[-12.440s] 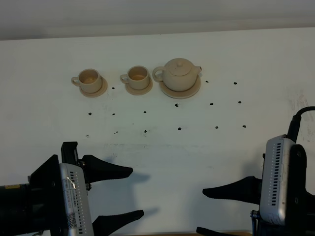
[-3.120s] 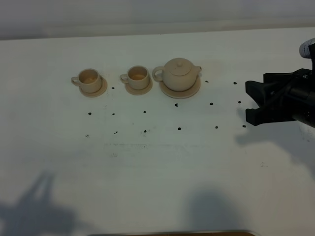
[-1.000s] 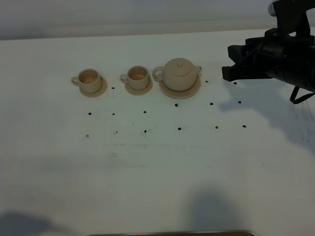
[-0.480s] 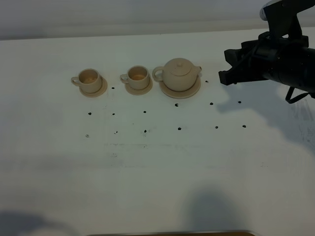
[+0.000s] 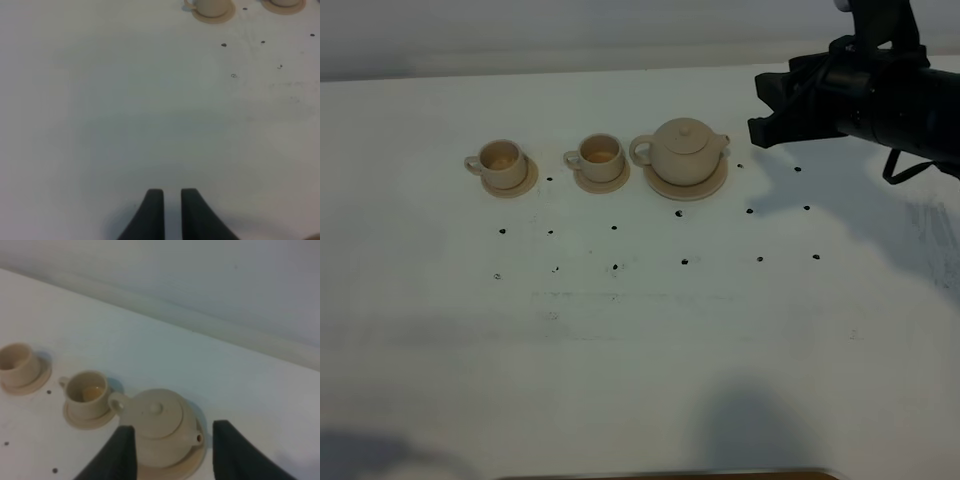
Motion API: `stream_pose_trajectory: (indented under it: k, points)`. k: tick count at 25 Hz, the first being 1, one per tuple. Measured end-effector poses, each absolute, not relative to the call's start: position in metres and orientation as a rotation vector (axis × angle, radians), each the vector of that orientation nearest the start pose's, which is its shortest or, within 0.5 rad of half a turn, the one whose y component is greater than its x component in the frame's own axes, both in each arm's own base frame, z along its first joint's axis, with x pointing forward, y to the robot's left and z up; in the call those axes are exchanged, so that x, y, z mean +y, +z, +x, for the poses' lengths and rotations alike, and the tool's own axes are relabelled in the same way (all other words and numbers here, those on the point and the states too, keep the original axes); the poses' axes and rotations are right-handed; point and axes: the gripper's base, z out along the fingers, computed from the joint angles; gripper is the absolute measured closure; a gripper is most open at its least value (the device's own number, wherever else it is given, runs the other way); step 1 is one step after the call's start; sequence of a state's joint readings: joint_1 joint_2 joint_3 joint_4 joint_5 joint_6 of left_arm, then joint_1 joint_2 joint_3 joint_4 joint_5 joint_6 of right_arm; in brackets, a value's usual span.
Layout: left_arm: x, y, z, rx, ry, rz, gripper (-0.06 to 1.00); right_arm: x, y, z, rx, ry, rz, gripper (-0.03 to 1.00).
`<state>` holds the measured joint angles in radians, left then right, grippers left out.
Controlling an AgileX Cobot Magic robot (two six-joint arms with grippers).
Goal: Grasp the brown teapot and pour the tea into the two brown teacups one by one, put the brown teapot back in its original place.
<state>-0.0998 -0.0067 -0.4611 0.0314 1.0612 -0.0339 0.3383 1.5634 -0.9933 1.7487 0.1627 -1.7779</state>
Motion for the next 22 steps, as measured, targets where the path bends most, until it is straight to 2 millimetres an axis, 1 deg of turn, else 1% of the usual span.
stream_pose_trajectory:
  k: [6, 11, 14, 16, 20, 22]
  points:
    - [0.003, 0.266, -0.001, 2.076, -0.044, 0.068, 0.88, 0.134, 0.252, 0.343, 2.028, 0.337, -0.463, 0.60]
    - [0.003, 0.266, -0.001, 2.076, -0.044, 0.068, 0.88, 0.133, 0.236, 0.358, 2.073, 0.269, -0.464, 0.60]
    - [0.003, 0.266, -0.001, 2.076, -0.044, 0.068, 0.88, 0.133, 0.230, 0.367, 2.105, 0.258, -0.420, 0.60]
    - [0.003, 0.266, -0.001, 2.076, -0.044, 0.068, 0.88, 0.134, 0.233, 0.371, 2.109, 0.276, -0.387, 0.60]
    - [0.003, 0.266, -0.001, 2.076, -0.044, 0.068, 0.88, 0.138, 0.252, 0.380, 2.081, 0.301, -0.343, 0.60]
    - [0.003, 0.266, -0.001, 2.076, -0.044, 0.068, 0.88, 0.143, 0.258, 0.384, 2.068, 0.289, -0.369, 0.60]
